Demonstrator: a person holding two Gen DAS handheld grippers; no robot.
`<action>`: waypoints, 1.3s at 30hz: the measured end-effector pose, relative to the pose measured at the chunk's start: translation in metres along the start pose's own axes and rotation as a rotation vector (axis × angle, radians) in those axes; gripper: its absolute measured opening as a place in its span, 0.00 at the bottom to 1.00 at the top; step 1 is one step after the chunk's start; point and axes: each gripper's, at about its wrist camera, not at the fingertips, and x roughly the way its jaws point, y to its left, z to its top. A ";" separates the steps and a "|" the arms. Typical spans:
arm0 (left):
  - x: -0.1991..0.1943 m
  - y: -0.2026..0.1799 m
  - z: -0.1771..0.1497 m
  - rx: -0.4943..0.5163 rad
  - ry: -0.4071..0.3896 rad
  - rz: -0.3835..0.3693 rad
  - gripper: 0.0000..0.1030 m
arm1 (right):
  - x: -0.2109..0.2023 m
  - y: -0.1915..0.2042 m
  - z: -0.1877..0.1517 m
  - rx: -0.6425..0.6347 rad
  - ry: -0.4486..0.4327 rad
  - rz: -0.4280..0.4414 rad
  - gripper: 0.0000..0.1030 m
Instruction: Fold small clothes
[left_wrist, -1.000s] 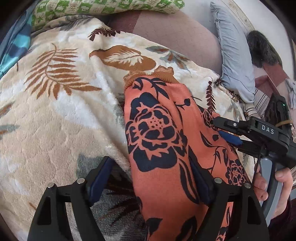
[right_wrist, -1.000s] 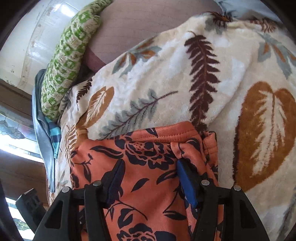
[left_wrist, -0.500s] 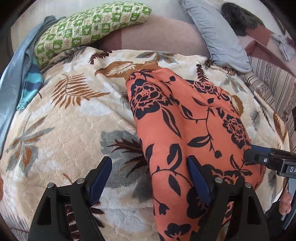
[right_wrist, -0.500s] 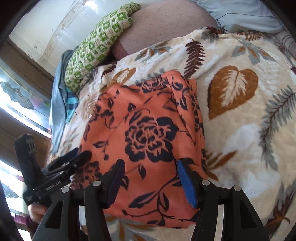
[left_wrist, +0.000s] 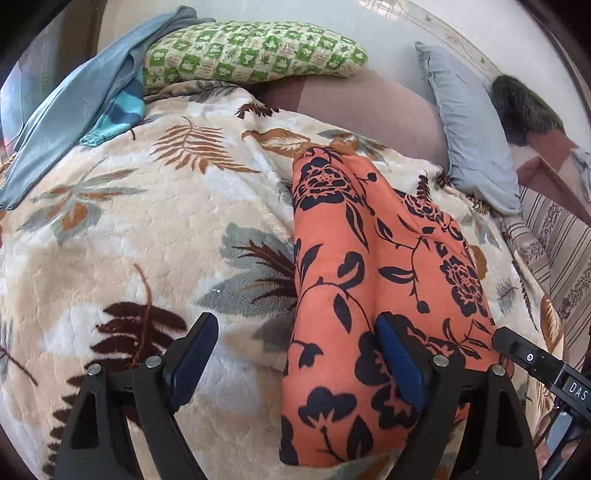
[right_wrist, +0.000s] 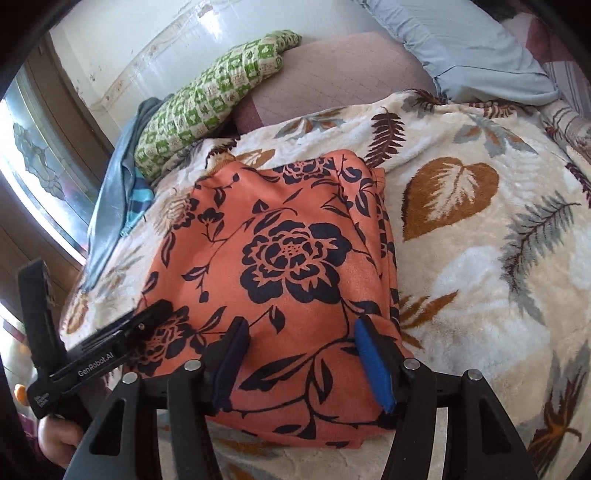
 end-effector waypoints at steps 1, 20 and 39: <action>-0.006 -0.001 -0.003 0.015 -0.016 0.014 0.85 | -0.005 0.002 0.000 0.010 -0.017 0.006 0.61; -0.013 0.003 -0.033 -0.023 -0.006 0.082 0.97 | -0.004 0.002 -0.009 0.006 0.041 -0.017 0.68; -0.142 -0.031 -0.032 0.137 -0.280 0.306 0.97 | -0.112 0.008 -0.053 -0.079 -0.246 -0.047 0.68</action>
